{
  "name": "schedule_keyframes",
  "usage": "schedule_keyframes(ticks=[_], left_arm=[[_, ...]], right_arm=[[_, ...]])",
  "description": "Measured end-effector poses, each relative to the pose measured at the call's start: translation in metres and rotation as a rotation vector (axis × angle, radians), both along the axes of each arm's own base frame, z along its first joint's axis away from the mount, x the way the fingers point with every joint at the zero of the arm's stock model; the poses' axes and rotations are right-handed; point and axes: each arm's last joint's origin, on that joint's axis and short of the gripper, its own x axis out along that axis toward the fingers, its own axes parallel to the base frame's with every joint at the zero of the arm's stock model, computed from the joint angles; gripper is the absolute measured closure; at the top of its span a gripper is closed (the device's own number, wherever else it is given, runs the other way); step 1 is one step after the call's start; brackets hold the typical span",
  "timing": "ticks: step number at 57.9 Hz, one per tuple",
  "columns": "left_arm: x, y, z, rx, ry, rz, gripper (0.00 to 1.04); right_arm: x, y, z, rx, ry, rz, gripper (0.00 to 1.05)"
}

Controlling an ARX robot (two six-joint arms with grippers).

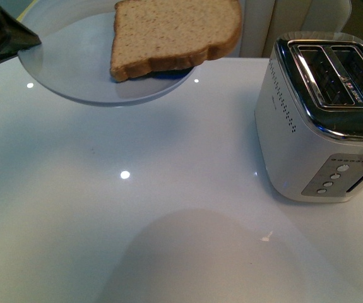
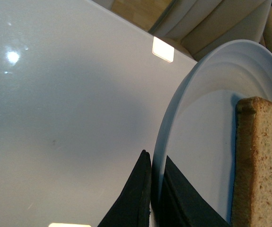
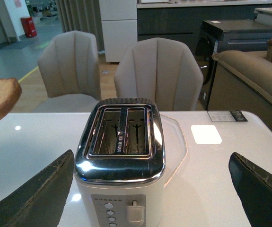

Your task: Left arm holds plate, right arm toasts bread

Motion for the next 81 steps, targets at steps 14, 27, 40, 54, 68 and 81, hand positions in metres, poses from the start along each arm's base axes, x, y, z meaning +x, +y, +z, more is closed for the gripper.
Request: schedule_keyframes(ticks=[14,27,40,54,68,81], left_arm=[[0.000,-0.033,0.019,-0.032,-0.016,-0.057,1.02],[-0.004,-0.051,0.022,-0.050,-0.006,-0.096,1.02],[-0.006,-0.054,0.026,-0.063,-0.010,-0.098,1.02],[-0.007,-0.054,0.027,-0.074,-0.005,-0.098,1.02],[-0.008,-0.052,0.025,-0.078,0.017,-0.108,1.02],[-0.007,-0.047,0.026,-0.082,0.024,-0.103,1.02]], right_arm=[[0.000,0.000,0.000,0.000,0.000,0.000,0.09],[0.000,0.000,0.000,0.000,0.000,0.000,0.09],[0.002,0.003,-0.010,0.156,0.384,-0.126,0.09],[0.033,0.011,0.016,0.284,0.317,-0.038,0.09],[0.102,0.036,0.029,0.456,0.331,0.106,0.09],[0.154,0.054,0.029,0.530,0.365,0.171,0.09]])
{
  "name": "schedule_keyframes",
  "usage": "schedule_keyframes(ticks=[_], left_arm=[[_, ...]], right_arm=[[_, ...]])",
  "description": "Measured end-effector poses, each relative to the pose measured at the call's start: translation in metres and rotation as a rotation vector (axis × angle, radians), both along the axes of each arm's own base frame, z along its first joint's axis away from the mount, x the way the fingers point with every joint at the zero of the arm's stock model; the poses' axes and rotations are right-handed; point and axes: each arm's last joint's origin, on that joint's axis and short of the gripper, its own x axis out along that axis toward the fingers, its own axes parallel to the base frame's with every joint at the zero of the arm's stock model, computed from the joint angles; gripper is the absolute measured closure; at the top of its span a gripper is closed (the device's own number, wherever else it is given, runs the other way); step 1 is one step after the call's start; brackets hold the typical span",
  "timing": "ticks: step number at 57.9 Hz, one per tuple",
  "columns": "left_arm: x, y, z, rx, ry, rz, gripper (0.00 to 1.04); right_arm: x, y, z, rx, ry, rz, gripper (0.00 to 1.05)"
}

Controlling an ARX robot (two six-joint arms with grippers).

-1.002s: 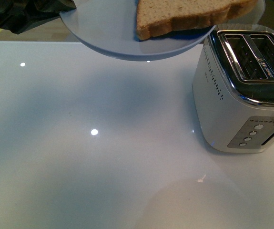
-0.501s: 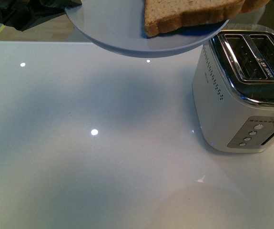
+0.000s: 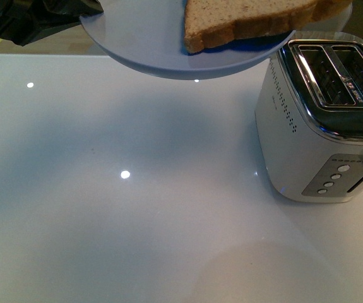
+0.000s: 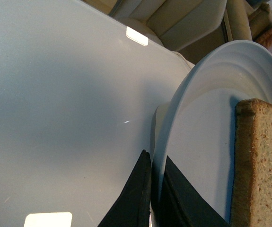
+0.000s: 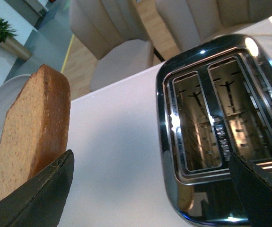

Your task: Left arm holds plate, right arm toasts bread

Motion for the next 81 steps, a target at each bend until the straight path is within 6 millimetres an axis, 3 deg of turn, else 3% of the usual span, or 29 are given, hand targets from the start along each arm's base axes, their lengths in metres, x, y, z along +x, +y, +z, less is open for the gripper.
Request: schedule_keyframes(ticks=[11,29,59,72,81], left_arm=[[0.001,0.002,0.002,-0.003,-0.001,0.000,1.02],[0.000,0.001,0.002,-0.010,0.000,-0.010,1.02],[0.000,0.001,0.003,-0.015,-0.001,-0.015,1.02],[0.000,0.001,0.004,-0.017,-0.002,-0.019,1.02],[0.000,0.001,0.004,-0.019,-0.002,-0.022,1.02]], right_arm=[[0.022,0.009,0.006,0.159,-0.001,0.041,0.09],[0.030,0.018,0.009,0.369,-0.008,0.078,0.17],[0.031,0.031,0.003,0.518,0.050,0.142,1.00],[0.030,0.026,0.004,0.546,0.049,0.142,1.02],[0.027,0.014,0.020,0.567,-0.003,0.138,1.02]])
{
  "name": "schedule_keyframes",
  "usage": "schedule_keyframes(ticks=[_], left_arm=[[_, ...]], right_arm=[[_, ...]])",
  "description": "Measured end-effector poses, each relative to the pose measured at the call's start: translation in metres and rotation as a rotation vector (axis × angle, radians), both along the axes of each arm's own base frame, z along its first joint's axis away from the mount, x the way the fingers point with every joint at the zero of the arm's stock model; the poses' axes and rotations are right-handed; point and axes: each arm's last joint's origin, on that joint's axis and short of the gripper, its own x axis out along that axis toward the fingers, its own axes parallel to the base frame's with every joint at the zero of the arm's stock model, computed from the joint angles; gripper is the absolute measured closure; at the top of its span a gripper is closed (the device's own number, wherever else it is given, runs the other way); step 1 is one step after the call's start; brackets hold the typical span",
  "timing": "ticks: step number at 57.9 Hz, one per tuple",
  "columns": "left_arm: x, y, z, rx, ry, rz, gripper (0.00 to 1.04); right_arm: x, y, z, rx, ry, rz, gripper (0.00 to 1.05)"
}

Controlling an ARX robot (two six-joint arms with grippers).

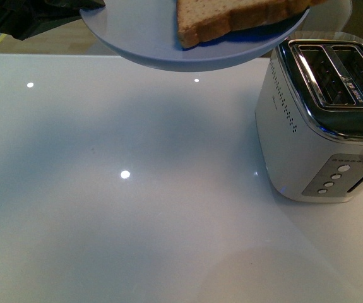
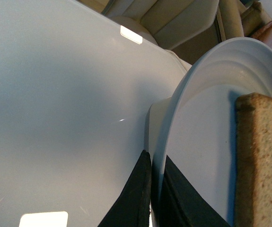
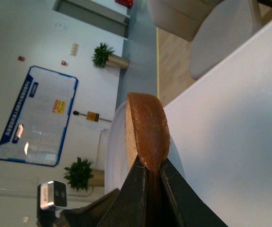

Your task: Left arm holds plate, right arm toasts bread

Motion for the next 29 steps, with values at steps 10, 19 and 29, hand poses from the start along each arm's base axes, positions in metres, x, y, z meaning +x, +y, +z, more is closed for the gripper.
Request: schedule_keyframes(ticks=[10,19,29], left_arm=[[0.000,0.000,0.000,-0.002,0.001,0.001,1.02],[0.000,-0.001,0.000,-0.002,0.001,0.000,1.02],[0.000,-0.001,0.000,-0.003,0.000,-0.002,1.02]], right_arm=[[-0.002,-0.023,0.030,0.027,-0.076,-0.071,1.02],[-0.002,-0.051,0.062,-0.005,-0.157,-0.213,1.02],[-0.002,-0.060,0.072,-0.262,-0.181,-0.379,1.02]])
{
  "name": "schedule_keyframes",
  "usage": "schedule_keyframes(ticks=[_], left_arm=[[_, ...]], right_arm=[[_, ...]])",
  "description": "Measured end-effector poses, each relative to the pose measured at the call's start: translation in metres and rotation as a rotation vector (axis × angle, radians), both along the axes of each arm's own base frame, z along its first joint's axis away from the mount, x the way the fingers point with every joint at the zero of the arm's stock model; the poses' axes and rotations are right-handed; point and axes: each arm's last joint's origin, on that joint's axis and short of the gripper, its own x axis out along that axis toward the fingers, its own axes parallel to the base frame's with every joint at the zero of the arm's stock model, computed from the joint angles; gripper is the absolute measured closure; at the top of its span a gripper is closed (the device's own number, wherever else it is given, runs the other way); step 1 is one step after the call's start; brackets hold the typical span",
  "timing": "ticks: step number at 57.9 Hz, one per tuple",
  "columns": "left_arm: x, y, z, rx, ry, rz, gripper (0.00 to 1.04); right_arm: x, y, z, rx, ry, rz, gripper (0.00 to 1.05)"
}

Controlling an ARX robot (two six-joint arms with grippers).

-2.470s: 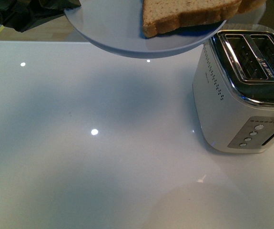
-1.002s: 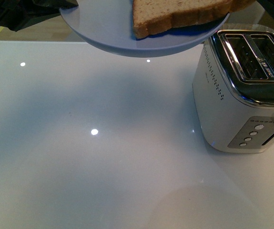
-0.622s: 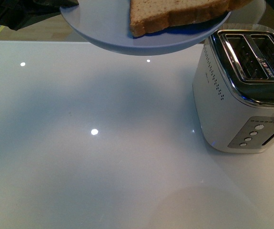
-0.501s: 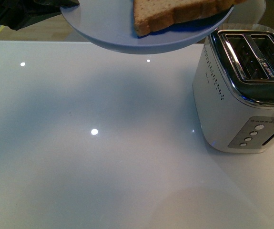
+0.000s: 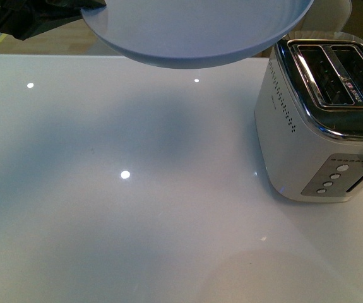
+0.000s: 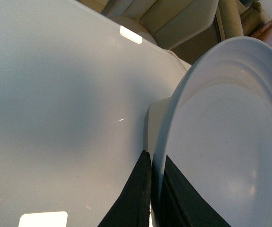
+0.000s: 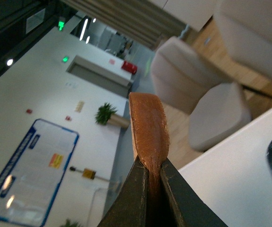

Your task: Left arm holds plate, right arm toasts bread

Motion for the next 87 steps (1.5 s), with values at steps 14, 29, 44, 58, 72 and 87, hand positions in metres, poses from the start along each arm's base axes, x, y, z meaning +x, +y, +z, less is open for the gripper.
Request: schedule_keyframes(ticks=[14,29,44,58,72,87], left_arm=[[-0.001,0.000,0.002,-0.001,-0.005,0.000,1.02],[-0.001,0.000,0.002,-0.001,-0.005,-0.001,1.02],[-0.001,0.000,0.002,-0.002,-0.006,-0.002,1.02],[-0.001,0.000,0.003,-0.005,-0.010,-0.005,1.02],[-0.001,0.000,0.003,-0.006,-0.009,-0.005,1.02],[-0.002,0.000,0.003,-0.007,-0.009,-0.007,1.02]], right_arm=[[0.012,0.018,-0.017,-0.481,0.022,-0.094,1.02],[0.019,0.041,-0.059,-0.719,0.110,-0.054,1.02],[0.023,0.054,-0.090,-0.794,0.191,0.005,1.02],[0.035,0.058,-0.124,-0.836,0.295,0.051,1.02],[0.042,0.058,-0.133,-0.832,0.324,0.072,0.85],[0.040,0.054,-0.144,-0.797,0.364,0.079,0.40]])
